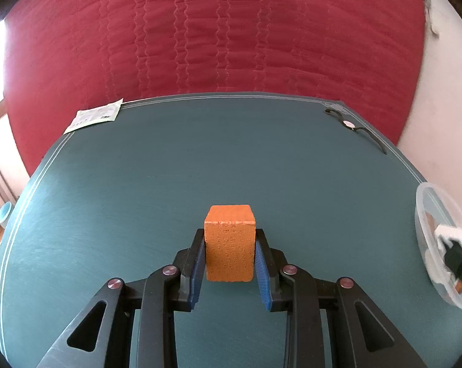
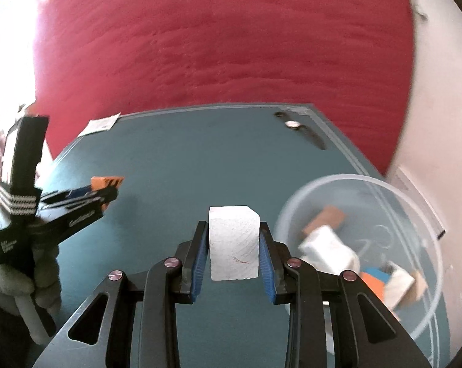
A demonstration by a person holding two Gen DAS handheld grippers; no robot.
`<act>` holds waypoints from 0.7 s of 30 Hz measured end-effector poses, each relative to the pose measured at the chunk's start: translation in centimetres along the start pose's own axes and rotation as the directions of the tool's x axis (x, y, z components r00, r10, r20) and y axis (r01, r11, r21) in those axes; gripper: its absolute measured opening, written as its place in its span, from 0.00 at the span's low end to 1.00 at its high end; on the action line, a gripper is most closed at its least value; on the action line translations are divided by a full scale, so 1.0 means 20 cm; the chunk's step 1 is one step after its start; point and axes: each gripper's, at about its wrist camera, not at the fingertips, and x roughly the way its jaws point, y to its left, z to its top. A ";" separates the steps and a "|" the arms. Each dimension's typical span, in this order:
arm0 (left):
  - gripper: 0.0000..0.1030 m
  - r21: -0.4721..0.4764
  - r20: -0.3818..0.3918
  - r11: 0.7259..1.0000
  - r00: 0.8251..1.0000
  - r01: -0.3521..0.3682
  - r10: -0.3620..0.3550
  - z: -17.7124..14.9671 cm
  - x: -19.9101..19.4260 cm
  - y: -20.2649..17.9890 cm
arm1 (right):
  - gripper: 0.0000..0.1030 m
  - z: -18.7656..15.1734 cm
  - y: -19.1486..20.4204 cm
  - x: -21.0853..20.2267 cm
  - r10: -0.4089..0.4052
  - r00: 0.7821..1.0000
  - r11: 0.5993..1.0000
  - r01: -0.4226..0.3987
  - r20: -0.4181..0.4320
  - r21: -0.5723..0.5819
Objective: Organize rigid objects
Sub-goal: 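Carry the white block into the bowl and open the right gripper while the left holds the orange block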
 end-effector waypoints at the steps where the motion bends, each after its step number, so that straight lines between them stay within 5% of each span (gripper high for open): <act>1: 0.30 0.005 0.001 1.000 1.000 0.002 -0.002 0.00 0.00 -0.01 | 0.31 0.00 -0.03 -0.01 -0.013 1.000 1.000 0.012 0.005 0.012; 21: 0.30 0.066 0.001 0.998 1.000 0.019 -0.019 -0.09 -0.06 -0.15 | 0.31 -0.04 -0.58 -0.06 -0.231 0.973 0.954 0.226 0.003 0.198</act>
